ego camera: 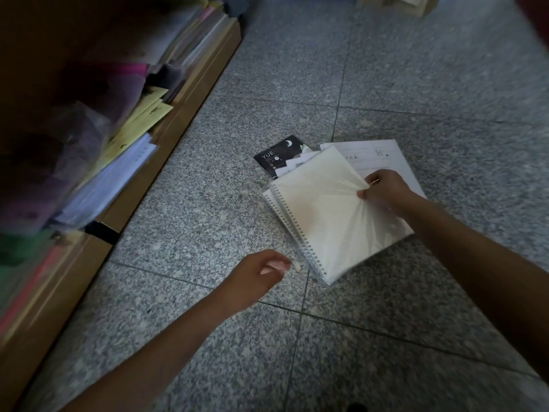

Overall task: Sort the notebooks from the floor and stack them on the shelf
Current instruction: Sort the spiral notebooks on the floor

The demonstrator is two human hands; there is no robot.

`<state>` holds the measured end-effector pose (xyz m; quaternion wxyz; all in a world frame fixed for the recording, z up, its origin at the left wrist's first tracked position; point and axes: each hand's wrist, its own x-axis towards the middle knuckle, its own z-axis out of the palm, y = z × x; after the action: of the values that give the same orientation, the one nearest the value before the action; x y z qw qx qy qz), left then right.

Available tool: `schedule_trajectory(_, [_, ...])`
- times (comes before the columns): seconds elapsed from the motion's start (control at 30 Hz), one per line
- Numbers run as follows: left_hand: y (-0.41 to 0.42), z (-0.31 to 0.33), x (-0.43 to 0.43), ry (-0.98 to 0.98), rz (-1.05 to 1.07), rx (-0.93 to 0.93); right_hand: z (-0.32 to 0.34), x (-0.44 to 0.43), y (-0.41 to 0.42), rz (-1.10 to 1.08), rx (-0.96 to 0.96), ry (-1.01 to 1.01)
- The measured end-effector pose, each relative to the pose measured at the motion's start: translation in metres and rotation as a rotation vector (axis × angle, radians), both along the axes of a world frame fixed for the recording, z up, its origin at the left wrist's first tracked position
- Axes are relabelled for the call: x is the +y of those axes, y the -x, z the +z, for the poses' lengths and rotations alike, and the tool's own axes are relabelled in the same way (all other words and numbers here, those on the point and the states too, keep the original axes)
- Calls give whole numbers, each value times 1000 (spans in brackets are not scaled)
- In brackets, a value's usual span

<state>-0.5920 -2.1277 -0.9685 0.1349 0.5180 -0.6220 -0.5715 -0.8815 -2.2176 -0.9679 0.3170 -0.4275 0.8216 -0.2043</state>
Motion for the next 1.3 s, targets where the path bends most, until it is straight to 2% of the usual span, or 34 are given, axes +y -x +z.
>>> schedule_trajectory(0.1, [21, -3, -4, -108, 16, 35, 0, 7, 8, -68, -81, -16])
schedule_trajectory(0.2, [43, -7, -7, -217, 29, 59, 6, 17, 11, -64, -33, 5])
schedule_trajectory(0.3, [57, -12, -9, -273, 59, 80, 29, 27, -1, 76, 137, 171])
schedule_trajectory(0.4, [55, -15, -10, -347, 146, 199, 63, 31, -23, 260, 146, 341])
schedule_trajectory(0.47, [47, -17, -11, -434, 194, 330, 81, 31, -38, 389, 168, 396])
schedule_trajectory(0.53, [38, -17, -11, -451, 188, 367, 92, 31, -50, 465, 172, 445])
schedule_trajectory(0.63, [27, -3, -10, -419, 207, 391, 105, 31, -61, 392, -70, 524])
schedule_trajectory(0.77, [-1, 30, -4, -341, 429, 669, 116, 27, -84, 263, -415, 581])
schedule_trajectory(0.9, [-49, 86, 0, -88, 586, 732, 125, 15, -116, 218, -809, 450])
schedule_trajectory(0.97, [-77, 115, 1, 50, 662, 712, 131, 12, -136, 288, -964, 321])
schedule_trajectory(1.03, [-106, 142, 9, 203, 727, 674, 140, 16, -160, 419, -1040, 238])
schedule_trajectory(1.2, [-170, 209, 42, 551, 905, 542, 166, 32, -235, 837, -1184, 156])
schedule_trajectory(1.3, [-208, 237, 65, 546, 960, 481, 184, 37, -285, 932, -1304, 231])
